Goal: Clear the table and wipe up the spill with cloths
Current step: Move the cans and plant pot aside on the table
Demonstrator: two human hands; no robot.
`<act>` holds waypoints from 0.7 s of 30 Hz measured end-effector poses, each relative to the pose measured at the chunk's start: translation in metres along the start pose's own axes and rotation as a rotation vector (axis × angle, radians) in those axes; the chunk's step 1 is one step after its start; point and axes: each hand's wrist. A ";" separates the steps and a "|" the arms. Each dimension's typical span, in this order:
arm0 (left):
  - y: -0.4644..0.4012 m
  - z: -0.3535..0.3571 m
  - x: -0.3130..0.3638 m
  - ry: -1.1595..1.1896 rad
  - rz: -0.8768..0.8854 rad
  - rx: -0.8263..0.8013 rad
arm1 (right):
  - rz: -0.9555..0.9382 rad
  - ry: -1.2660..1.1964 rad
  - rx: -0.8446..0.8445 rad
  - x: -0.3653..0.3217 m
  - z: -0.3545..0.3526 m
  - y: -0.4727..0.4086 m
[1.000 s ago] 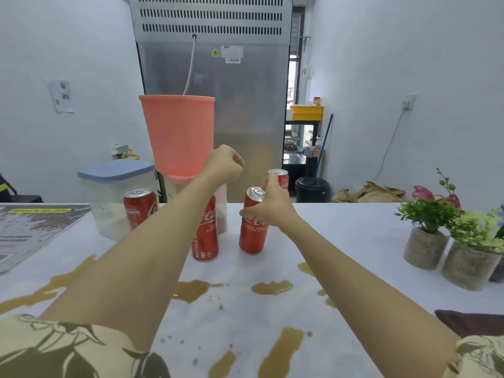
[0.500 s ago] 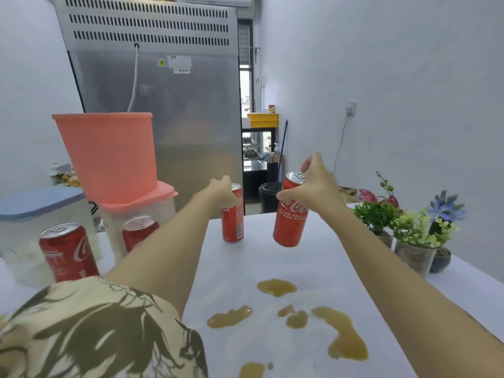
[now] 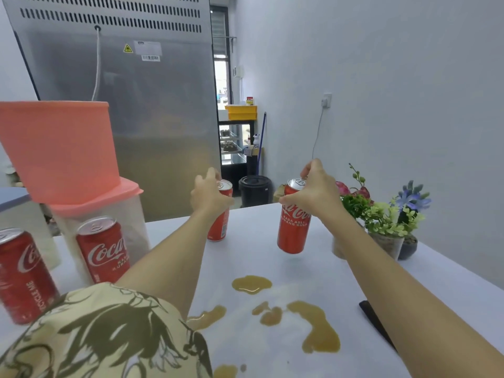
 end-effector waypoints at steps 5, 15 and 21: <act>0.018 0.004 0.040 0.072 0.117 -0.028 | -0.013 0.071 0.027 0.003 -0.015 0.008; 0.054 0.033 0.119 0.169 0.318 -0.279 | -0.045 0.218 0.040 0.039 -0.032 0.025; 0.052 0.045 0.132 0.218 0.332 -0.344 | -0.113 0.351 0.043 0.055 -0.041 0.023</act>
Point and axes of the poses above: each hand's wrist, its own y-axis away from the middle knuckle, its own z-axis out of the palm, x = y × z, and after that the axes turned 10 degrees about -y, right-handed
